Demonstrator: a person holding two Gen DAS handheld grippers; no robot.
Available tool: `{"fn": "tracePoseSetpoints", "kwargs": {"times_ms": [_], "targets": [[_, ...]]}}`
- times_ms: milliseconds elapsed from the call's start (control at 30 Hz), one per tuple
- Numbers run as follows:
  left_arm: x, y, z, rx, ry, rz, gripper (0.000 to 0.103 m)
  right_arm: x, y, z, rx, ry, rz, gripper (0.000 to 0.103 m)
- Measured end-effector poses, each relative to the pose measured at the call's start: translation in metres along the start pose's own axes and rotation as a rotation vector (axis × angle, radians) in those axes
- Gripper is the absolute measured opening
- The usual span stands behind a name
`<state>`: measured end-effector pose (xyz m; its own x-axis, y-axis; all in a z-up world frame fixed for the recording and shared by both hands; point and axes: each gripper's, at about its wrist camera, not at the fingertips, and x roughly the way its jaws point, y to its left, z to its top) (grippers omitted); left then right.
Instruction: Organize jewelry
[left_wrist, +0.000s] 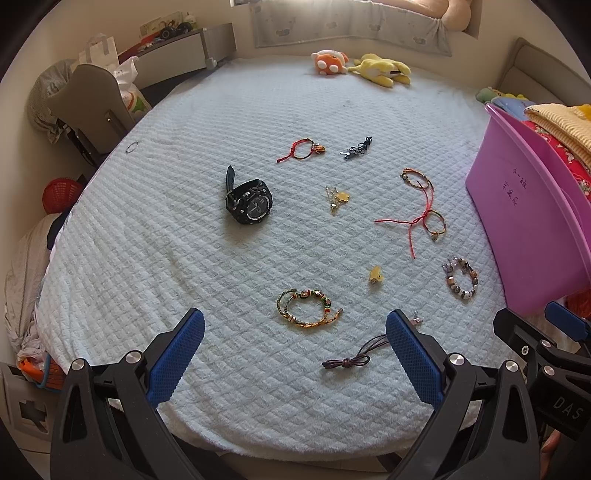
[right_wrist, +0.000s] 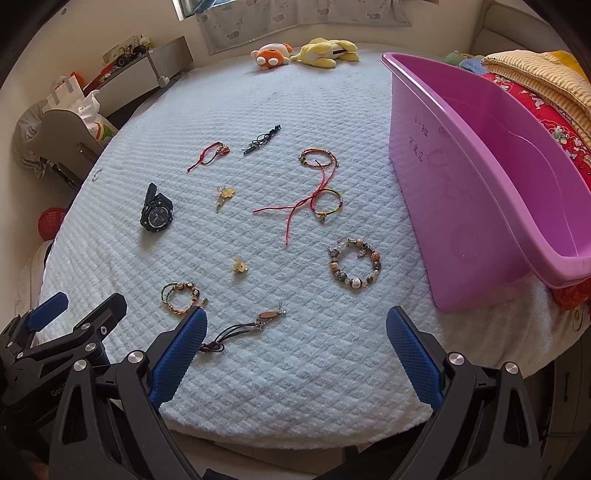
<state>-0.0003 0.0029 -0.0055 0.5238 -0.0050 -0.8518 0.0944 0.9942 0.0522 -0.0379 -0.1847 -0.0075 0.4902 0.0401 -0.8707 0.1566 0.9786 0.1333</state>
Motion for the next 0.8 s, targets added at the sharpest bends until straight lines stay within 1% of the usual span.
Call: {"fn": "tracePoseSetpoints", "kwargs": {"times_ms": [800], "targets": [[0.0019, 0.0011, -0.0036, 0.003, 0.005, 0.003, 0.097, 0.0071, 0.0005, -0.0029, 0.011, 0.021, 0.017, 0.093]]}}
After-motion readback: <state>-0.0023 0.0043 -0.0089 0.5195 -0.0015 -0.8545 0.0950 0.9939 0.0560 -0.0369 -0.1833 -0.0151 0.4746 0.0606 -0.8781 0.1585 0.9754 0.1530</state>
